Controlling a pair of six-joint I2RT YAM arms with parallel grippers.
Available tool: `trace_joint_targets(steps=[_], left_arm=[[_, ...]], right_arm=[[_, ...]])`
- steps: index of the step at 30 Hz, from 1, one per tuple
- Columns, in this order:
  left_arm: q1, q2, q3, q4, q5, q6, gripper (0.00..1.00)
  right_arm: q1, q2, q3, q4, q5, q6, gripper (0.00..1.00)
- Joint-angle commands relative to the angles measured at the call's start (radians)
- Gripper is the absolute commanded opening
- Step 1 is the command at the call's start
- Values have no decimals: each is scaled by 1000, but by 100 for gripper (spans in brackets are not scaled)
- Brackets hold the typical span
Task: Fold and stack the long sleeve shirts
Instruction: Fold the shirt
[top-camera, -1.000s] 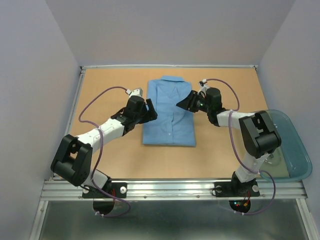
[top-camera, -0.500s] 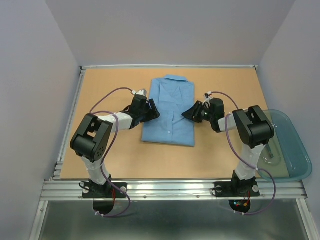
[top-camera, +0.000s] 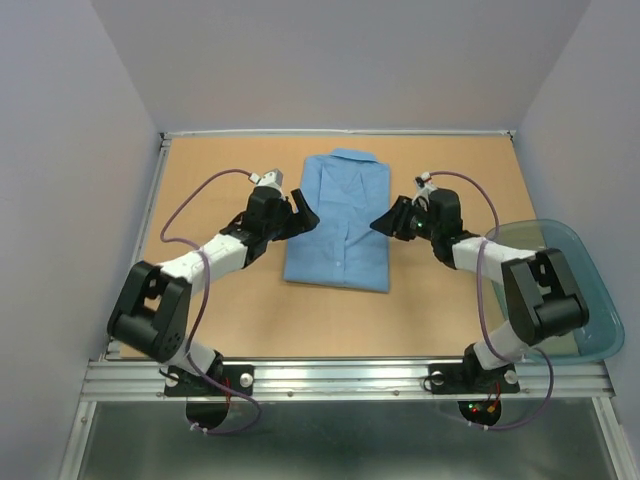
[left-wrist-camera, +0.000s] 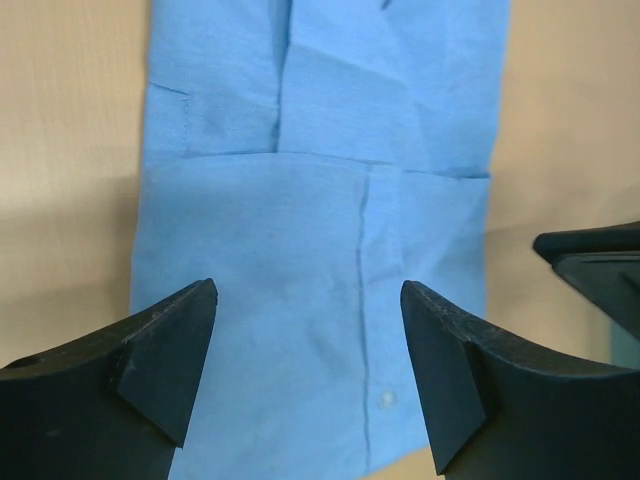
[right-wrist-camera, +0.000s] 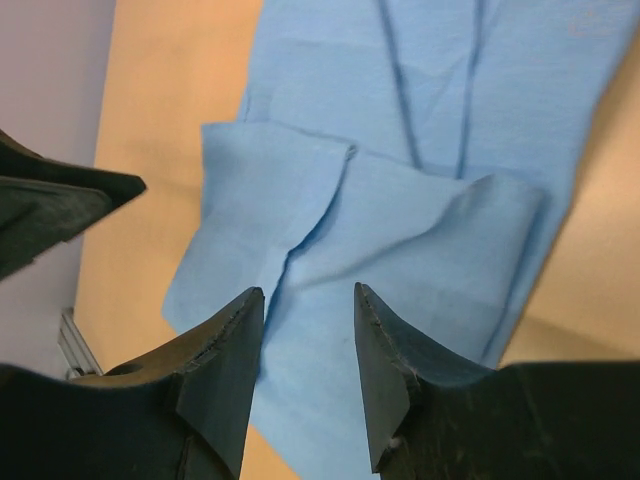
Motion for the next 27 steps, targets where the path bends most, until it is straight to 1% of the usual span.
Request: trace_joint_targets(steps=[1,3,5,8,11,13,16,19,21,22,23,25,26,27], left_arm=[[-29,-228,-77,-72,-48,-42,85],[-37,-294,-139,-76,-28,-77,82],[-52,-314,-176,-69,1,-114,79],[-79,-282,-232,-26,40,-152,74],[-80,-241,-298,57,61,-191,67],[-80,-219,-331,89,70,-226,64],[-79,-186,-364,102,61,-248,63],[-65,-153,-374,82,49,-251,62],[-48,-141,-378,69,43,-251,62],[-34,-143,-375,54,38,-249,62],[-33,-147,-367,42,35,-234,62],[-34,-190,-335,4,31,-213,66],[-40,-237,-322,-9,34,-199,70],[-46,-263,-301,-26,38,-190,71]], right_arm=[[89,-144,-31,-229,70,-153,47],[109,-179,-66,-231,62,-134,47],[142,-207,-109,-226,53,-93,47],[193,-207,-158,-180,47,-44,47],[195,-198,-247,-58,33,47,45],[195,-163,-278,-10,30,82,43],[195,-126,-318,-1,54,119,41],[193,-138,-337,-7,94,133,40],[192,-175,-318,-104,138,98,40],[192,-190,-283,-149,157,75,39],[192,-228,-269,-174,157,52,39],[192,-265,-251,-198,137,24,38],[196,-290,-226,-194,90,28,38],[201,-296,-217,-180,65,38,38]])
